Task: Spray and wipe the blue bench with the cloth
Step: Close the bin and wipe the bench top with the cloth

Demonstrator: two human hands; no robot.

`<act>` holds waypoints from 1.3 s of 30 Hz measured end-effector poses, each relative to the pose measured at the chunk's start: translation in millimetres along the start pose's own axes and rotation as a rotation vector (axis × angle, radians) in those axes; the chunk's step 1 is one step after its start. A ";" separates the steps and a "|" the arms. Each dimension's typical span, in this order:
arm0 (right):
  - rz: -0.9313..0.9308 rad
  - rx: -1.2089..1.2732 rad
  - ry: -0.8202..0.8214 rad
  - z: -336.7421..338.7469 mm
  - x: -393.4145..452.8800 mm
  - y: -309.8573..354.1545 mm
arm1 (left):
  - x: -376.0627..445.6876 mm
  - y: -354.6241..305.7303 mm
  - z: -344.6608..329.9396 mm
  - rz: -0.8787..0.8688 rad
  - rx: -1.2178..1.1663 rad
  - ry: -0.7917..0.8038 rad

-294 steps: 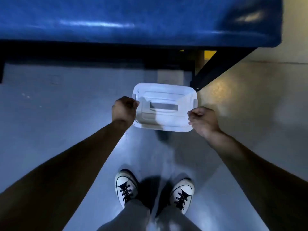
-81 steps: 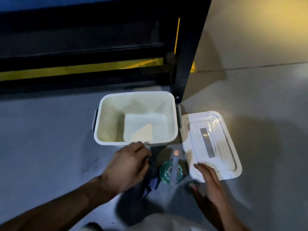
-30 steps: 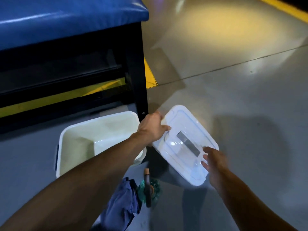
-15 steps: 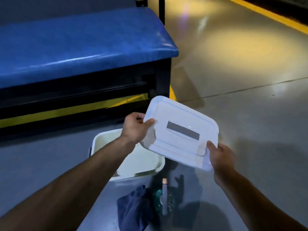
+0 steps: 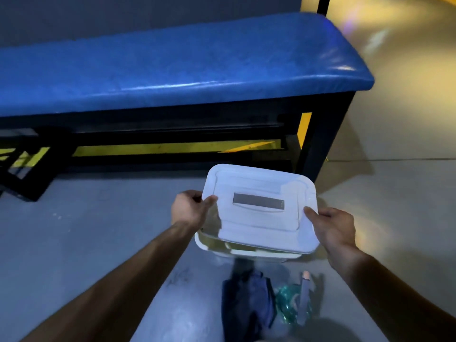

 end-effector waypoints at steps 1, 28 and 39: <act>0.005 -0.027 0.009 -4.2 -0.1 0.7 | 0.7 8.4 -1.6 0.017 0.008 0.006; 0.191 -0.353 -0.094 -24.8 4.1 -10.1 | 12.2 74.4 -22.3 0.193 0.048 0.041; -0.077 -0.298 0.148 -44.5 28.1 -39.0 | 19.5 80.7 -35.3 0.217 0.047 0.111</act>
Point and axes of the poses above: each hand's wrist, its own x-axis towards the middle knuckle, its own z-axis out of the back of the hand, y = z × x, the point moved 10 cm from there along x, towards the middle knuckle, and after that the axes turned 5 degrees about -z, right-handed, at the moved point
